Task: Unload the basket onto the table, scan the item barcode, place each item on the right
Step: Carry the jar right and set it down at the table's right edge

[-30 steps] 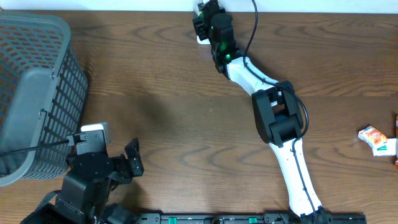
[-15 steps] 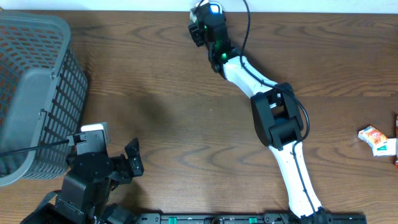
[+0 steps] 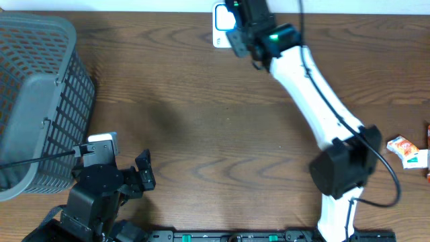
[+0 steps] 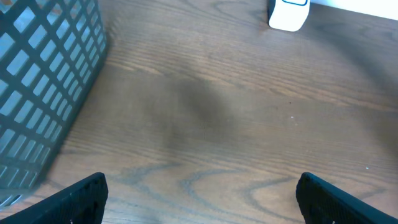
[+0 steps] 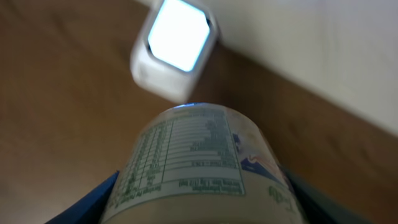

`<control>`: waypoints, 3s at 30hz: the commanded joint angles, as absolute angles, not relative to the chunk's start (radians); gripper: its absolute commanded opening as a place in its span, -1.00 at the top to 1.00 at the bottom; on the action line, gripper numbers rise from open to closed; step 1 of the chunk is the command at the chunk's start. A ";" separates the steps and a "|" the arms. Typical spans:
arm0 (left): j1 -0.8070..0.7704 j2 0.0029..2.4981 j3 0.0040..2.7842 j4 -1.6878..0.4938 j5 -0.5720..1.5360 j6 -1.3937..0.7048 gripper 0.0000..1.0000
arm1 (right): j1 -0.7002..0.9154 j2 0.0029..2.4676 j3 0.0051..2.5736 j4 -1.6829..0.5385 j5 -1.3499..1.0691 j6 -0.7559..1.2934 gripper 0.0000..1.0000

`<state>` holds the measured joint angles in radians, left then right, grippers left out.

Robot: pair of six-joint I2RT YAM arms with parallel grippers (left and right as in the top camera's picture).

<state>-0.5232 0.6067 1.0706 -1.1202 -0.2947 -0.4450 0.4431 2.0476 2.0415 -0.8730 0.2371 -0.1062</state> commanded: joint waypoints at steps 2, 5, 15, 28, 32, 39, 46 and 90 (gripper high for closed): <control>-0.516 0.607 1.066 -1.121 -0.308 -0.450 -0.94 | 0.388 2.040 2.045 -1.056 0.273 -0.075 0.18; -0.516 0.607 1.066 -1.121 -0.308 -0.450 -0.94 | 0.344 2.045 2.045 -1.169 0.273 -0.076 0.16; -0.516 0.607 1.066 -1.121 -0.308 -0.449 -0.94 | 0.086 2.048 2.043 -1.227 0.313 -0.076 -0.01; -0.516 0.607 1.066 -1.121 -0.308 -0.450 -0.94 | -0.383 2.048 1.764 -1.059 0.263 -0.075 -0.12; -0.516 0.607 1.066 -1.121 -0.308 -0.450 -0.94 | -0.513 2.048 1.722 -1.016 0.165 -0.075 -0.15; -0.516 0.607 1.066 -1.121 -0.308 -0.450 -0.94 | -0.700 2.048 1.655 -0.935 0.022 -0.075 -0.19; -0.516 0.607 1.066 -1.121 -0.308 -0.449 -0.94 | -0.745 2.048 1.580 -0.819 -0.058 -0.046 -0.21; -0.516 0.607 1.066 -1.106 -0.308 -0.449 -0.94 | -0.733 1.880 1.633 -0.755 -0.078 -0.046 -0.98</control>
